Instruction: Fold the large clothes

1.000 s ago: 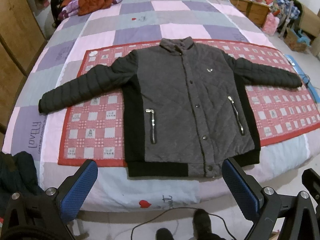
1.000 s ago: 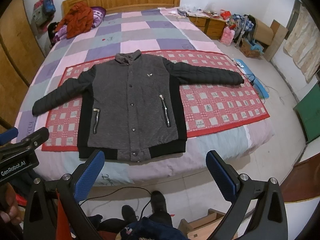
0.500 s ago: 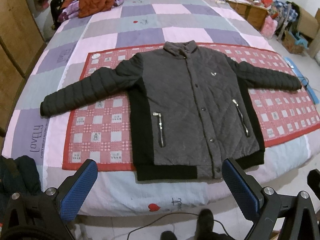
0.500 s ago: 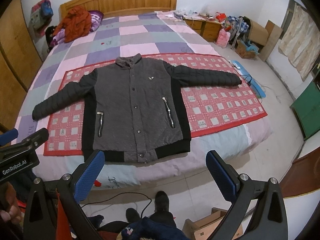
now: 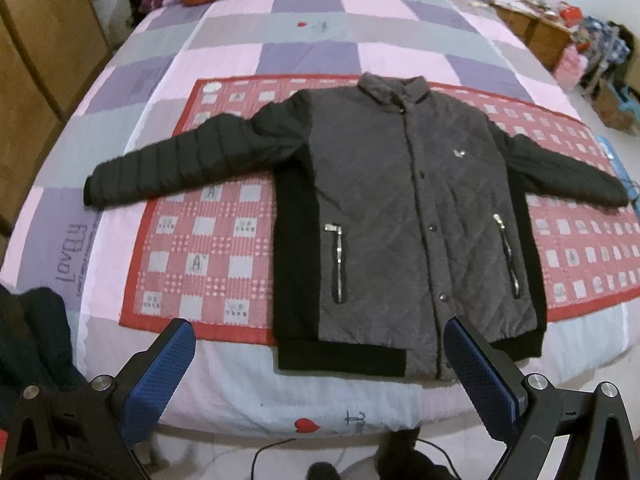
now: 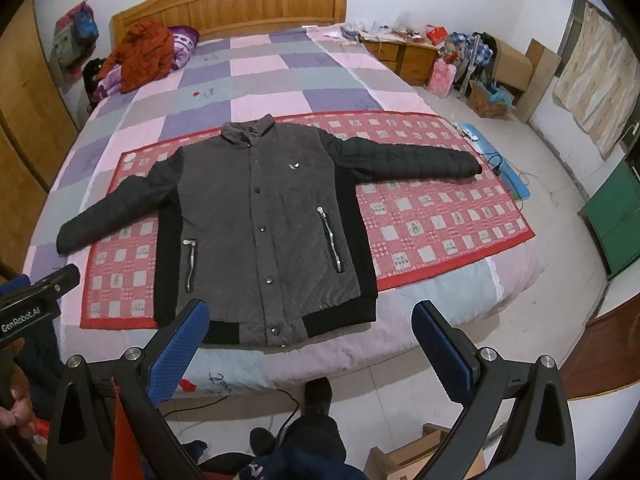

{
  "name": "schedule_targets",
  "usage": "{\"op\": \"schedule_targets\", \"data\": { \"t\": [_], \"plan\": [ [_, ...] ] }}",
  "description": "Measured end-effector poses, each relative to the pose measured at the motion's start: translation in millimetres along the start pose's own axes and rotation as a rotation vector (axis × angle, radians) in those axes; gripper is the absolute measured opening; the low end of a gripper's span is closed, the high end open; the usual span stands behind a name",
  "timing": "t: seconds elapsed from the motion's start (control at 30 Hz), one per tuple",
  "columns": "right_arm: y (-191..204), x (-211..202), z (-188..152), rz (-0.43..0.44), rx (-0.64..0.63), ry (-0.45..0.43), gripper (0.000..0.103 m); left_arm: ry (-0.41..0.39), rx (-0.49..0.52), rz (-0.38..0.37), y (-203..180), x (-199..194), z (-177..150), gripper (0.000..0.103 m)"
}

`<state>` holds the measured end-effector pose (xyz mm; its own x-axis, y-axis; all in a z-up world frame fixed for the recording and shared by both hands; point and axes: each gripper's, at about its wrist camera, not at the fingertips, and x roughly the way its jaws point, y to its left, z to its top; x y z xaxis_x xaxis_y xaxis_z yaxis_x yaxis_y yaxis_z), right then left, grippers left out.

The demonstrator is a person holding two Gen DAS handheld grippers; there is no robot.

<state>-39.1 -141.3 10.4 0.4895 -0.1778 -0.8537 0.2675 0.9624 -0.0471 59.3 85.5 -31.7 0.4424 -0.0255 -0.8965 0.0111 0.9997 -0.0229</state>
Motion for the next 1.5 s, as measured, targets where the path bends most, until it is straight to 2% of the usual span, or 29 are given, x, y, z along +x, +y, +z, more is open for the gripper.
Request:
{"op": "schedule_targets", "data": {
  "t": [0.27,0.43,0.57,0.77,1.0,1.17,1.27,1.3,1.33,1.37,1.4,1.43,1.47,1.5],
  "plan": [
    [-34,67,39,0.033,-0.03,0.032,0.103,0.065,-0.08,0.089,-10,56,19,0.103],
    [-67,123,68,0.044,-0.091,0.007,0.103,0.113,-0.127,0.157,-17,108,33,0.103],
    [-96,192,88,0.043,-0.126,0.016,0.103,0.131,-0.175,0.187,-14,160,41,0.103],
    [-126,315,117,0.012,-0.106,0.053,0.103,0.155,-0.157,0.242,1,250,57,0.103],
    [-119,453,148,0.036,-0.062,0.099,0.103,0.157,-0.142,0.26,35,365,97,0.103],
    [-103,511,166,0.038,-0.051,0.098,0.103,0.148,-0.147,0.265,51,418,117,0.103],
    [-93,539,168,0.067,-0.055,0.124,0.103,0.141,-0.15,0.217,51,436,118,0.103],
    [-90,543,167,0.091,-0.053,0.122,0.1,0.134,-0.159,0.204,52,436,118,0.103],
    [-89,544,167,0.136,-0.042,0.107,0.092,0.129,-0.171,0.182,55,436,117,0.102],
    [-88,544,167,0.168,-0.035,0.096,0.078,0.122,-0.182,0.147,59,435,115,0.099],
    [-88,543,167,0.169,-0.035,0.086,0.066,0.107,-0.193,0.09,63,432,112,0.09],
    [-89,540,167,0.18,-0.032,0.068,0.058,0.084,-0.185,0.058,66,428,109,0.081],
    [-92,538,167,0.179,-0.023,0.058,0.042,0.064,-0.155,0.026,64,422,106,0.072],
    [-95,538,167,0.178,-0.012,0.054,0.028,0.052,-0.125,0.003,62,418,105,0.052]
  ]
}}
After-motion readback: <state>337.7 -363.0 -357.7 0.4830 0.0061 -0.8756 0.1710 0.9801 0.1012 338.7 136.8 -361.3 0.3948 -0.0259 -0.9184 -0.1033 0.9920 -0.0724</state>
